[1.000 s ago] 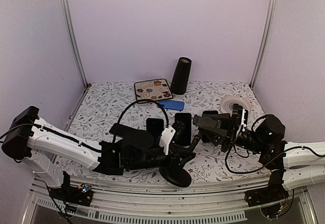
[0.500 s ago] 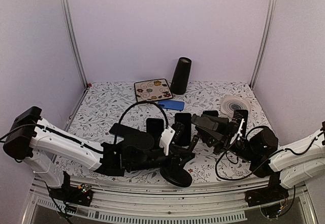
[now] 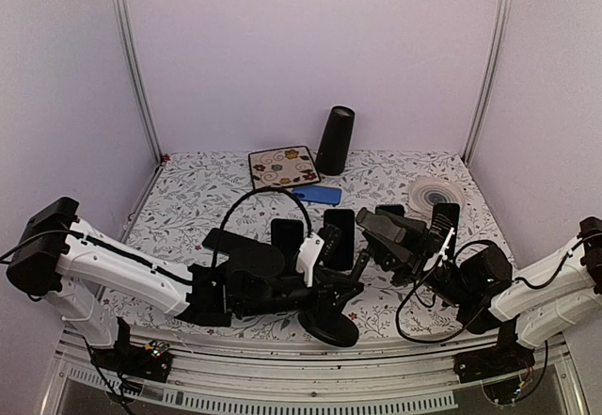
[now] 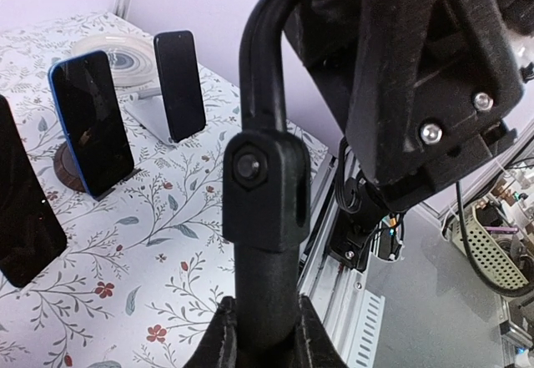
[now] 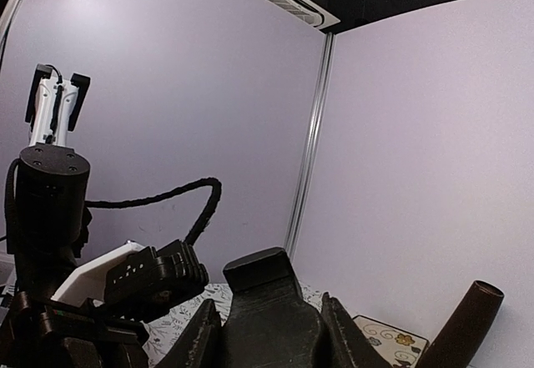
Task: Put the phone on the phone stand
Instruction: Pass from the right arm to the left, then pass from the left arm to the right
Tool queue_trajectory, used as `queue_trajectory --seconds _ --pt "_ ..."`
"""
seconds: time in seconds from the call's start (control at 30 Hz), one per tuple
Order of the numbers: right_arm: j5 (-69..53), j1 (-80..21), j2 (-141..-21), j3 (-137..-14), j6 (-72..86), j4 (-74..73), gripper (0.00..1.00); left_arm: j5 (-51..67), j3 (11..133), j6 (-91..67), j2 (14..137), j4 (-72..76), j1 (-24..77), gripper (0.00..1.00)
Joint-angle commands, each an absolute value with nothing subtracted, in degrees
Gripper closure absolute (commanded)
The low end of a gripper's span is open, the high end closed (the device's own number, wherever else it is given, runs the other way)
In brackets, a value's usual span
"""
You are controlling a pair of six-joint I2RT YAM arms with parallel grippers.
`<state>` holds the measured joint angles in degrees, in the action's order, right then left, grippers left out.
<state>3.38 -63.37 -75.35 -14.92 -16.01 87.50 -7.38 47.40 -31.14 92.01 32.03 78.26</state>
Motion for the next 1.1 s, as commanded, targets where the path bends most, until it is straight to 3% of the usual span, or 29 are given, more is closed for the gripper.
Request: queue_trajectory --seconds 0.0,0.13,0.27,0.5,0.77,0.9,1.07 --pt "8.9 -63.1 -71.7 -15.0 -16.5 89.9 0.77 -10.0 47.4 -32.7 90.3 36.9 78.2 1.00" --pt "10.4 -63.0 -63.7 -17.4 -13.4 75.0 0.45 -14.3 46.1 -31.2 88.1 34.4 78.0 1.00" --pt "11.5 -63.0 -56.3 -19.7 -7.0 61.5 0.01 -18.7 46.3 -29.7 86.9 31.3 77.7 1.00" --pt "15.4 -63.0 -46.2 -28.3 10.4 32.3 0.01 -26.5 47.4 -27.1 86.2 28.1 77.4 1.00" --pt "12.3 -63.0 -46.3 -41.4 32.3 2.2 0.01 -34.8 50.8 -20.1 87.8 26.2 78.4 1.00" --pt "12.4 -63.0 -47.1 -44.0 39.3 -5.2 0.17 -38.3 52.5 -16.7 89.0 26.5 79.5 1.00" --pt "12.5 -63.0 -49.3 -46.1 45.2 -11.1 0.28 -41.0 55.2 -13.0 91.6 26.3 81.0 1.00"
